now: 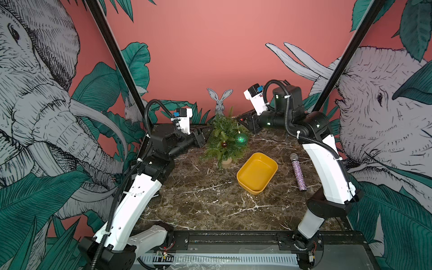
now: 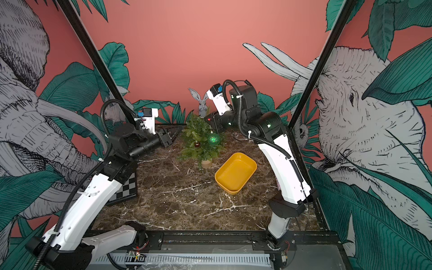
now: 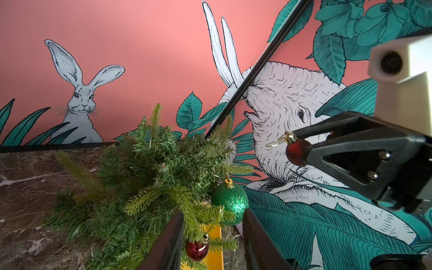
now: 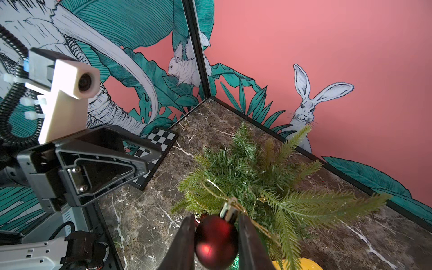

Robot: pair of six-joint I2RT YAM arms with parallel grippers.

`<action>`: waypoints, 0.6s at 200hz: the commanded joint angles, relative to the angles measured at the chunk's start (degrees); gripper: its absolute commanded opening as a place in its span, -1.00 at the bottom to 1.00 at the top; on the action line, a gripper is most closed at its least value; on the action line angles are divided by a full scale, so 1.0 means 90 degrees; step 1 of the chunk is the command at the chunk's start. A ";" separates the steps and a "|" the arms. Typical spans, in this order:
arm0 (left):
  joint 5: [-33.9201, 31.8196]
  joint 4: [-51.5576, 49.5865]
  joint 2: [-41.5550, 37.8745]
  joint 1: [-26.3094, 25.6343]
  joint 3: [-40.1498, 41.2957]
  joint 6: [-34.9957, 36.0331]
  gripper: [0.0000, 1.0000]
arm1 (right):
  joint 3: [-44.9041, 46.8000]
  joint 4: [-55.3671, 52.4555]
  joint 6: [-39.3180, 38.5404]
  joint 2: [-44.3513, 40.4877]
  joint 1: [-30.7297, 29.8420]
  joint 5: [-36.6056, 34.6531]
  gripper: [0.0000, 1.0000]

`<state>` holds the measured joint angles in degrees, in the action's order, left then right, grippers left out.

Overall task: Decorate the small christmas tree with ornaments
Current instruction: Hang an ornament on the christmas tree.

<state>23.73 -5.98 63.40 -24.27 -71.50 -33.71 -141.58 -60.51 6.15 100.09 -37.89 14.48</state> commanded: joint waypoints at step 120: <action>0.0645 -0.1337 0.2525 -0.0603 -0.3442 0.0438 -0.07 | 0.2694 0.2256 0.0952 -0.1461 0.1497 -0.0501 -0.57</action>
<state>28.88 -15.16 83.96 -28.99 -98.45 -30.94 -118.83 -46.54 11.90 88.29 -26.37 9.21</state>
